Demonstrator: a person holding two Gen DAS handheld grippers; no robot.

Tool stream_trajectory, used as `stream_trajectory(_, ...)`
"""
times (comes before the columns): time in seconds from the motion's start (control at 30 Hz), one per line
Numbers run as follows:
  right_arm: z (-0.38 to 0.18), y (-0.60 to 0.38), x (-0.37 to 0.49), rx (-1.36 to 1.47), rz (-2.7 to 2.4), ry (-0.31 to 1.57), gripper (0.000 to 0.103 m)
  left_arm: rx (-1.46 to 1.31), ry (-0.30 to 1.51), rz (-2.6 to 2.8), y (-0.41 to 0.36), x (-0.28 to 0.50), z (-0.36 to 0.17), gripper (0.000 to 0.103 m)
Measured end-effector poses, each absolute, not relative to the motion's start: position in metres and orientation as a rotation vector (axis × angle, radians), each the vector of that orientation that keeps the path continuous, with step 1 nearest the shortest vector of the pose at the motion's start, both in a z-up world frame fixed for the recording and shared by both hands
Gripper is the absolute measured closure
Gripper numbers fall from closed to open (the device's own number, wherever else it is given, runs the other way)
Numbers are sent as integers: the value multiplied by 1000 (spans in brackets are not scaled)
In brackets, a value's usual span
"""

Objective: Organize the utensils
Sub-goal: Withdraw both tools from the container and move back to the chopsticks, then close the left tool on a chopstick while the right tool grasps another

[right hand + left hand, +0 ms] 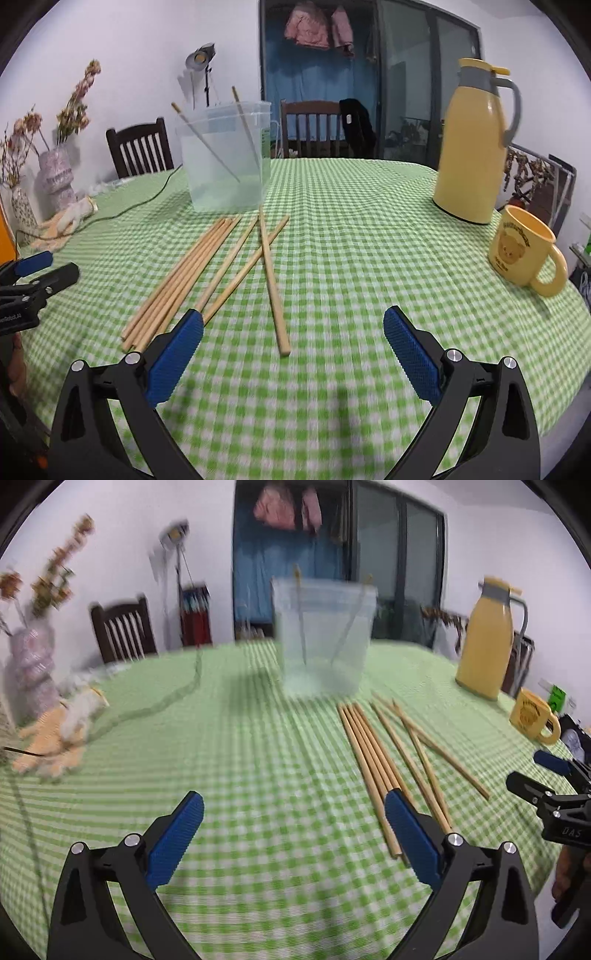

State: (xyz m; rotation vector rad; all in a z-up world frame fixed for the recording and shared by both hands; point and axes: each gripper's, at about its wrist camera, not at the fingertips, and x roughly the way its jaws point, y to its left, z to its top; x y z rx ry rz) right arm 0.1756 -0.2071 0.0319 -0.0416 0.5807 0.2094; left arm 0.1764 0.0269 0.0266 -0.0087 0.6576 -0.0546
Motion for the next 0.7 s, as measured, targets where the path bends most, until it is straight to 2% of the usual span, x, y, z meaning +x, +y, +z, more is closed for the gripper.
stream_trajectory(0.1,27,-203,185,-88,210,604,15,2,713,-125,13,187,19,9)
stream_trajectory(0.17,22,-200,190,-111,223,635,38,74,734,-147,0,190,13,18)
stream_trajectory(0.23,13,-199,196,-123,230,679,49,116,761,-161,-9,192,6,27)
stream_trajectory(0.43,4,-200,200,-104,243,719,63,102,858,-197,-21,206,-9,50)
stream_trajectory(0.53,3,-199,200,-104,244,731,68,118,866,-167,-23,211,-12,52)
stream_trajectory(0.7,0,-197,202,-112,242,761,85,102,887,-131,-13,215,-11,54)
